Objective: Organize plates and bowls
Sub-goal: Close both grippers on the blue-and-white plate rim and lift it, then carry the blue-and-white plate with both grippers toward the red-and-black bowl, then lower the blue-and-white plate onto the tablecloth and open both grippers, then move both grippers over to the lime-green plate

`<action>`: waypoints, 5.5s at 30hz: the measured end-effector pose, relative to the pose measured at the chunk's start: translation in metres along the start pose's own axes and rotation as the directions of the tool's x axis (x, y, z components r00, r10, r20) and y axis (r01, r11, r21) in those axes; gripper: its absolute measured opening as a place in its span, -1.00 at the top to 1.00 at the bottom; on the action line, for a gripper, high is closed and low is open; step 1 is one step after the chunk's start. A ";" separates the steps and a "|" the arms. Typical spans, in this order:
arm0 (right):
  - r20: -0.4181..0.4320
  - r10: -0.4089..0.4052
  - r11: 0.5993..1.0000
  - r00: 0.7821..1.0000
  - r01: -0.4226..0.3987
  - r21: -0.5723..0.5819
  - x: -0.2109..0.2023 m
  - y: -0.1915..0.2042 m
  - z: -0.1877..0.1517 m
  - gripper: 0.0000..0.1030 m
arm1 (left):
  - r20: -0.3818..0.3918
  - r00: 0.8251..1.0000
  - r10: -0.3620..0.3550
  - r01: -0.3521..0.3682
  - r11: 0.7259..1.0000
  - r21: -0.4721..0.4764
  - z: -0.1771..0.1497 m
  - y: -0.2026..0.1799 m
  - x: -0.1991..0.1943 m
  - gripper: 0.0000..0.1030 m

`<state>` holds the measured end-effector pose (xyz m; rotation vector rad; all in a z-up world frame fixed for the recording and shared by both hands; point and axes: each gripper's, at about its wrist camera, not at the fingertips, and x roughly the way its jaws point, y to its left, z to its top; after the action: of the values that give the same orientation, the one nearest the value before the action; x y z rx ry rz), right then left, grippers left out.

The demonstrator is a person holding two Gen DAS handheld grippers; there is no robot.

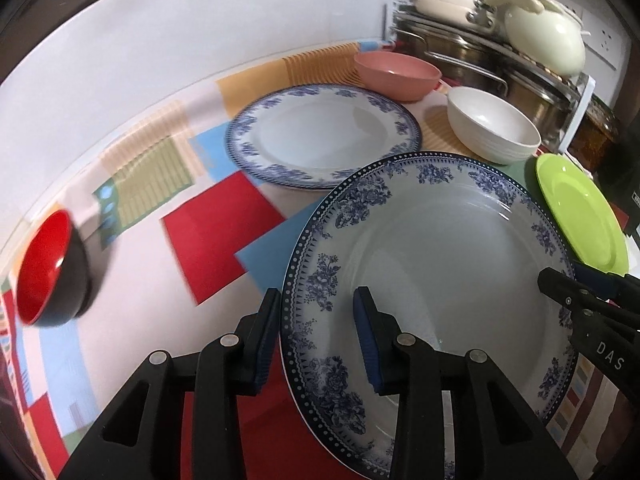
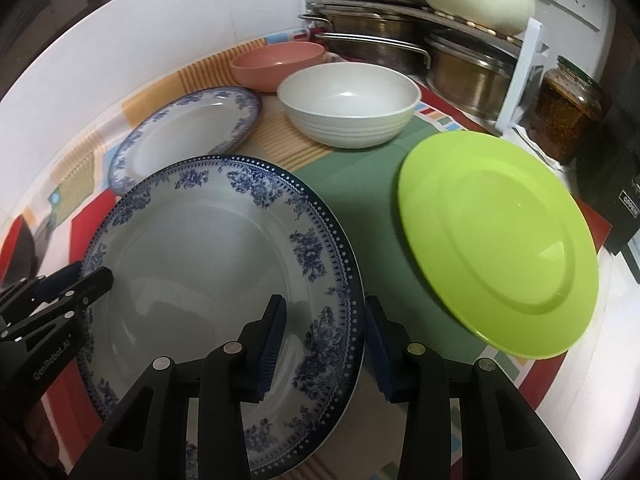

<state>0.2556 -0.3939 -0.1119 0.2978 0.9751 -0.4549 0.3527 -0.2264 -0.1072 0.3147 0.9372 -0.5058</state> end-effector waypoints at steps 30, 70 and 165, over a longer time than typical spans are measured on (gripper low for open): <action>0.062 0.284 0.893 0.957 -0.241 -0.380 -0.085 0.133 -0.049 0.21 | 0.035 0.956 0.291 -0.260 0.896 -0.360 -0.123 0.117 -0.141 0.29; -0.158 0.307 0.779 0.939 -0.343 -0.525 -0.058 0.279 -0.126 0.21 | -0.187 0.939 0.288 -0.343 0.792 -0.505 -0.230 0.228 -0.134 0.29; 0.386 -0.172 0.982 0.906 0.126 0.144 -0.161 -0.096 -0.037 -0.72 | 0.328 0.939 -0.103 0.060 0.988 0.140 0.010 -0.108 -0.152 -0.86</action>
<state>0.1042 -0.4228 0.0002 0.2232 0.5747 -0.6852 0.2268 -0.2803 0.0195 0.2946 0.5888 -0.6744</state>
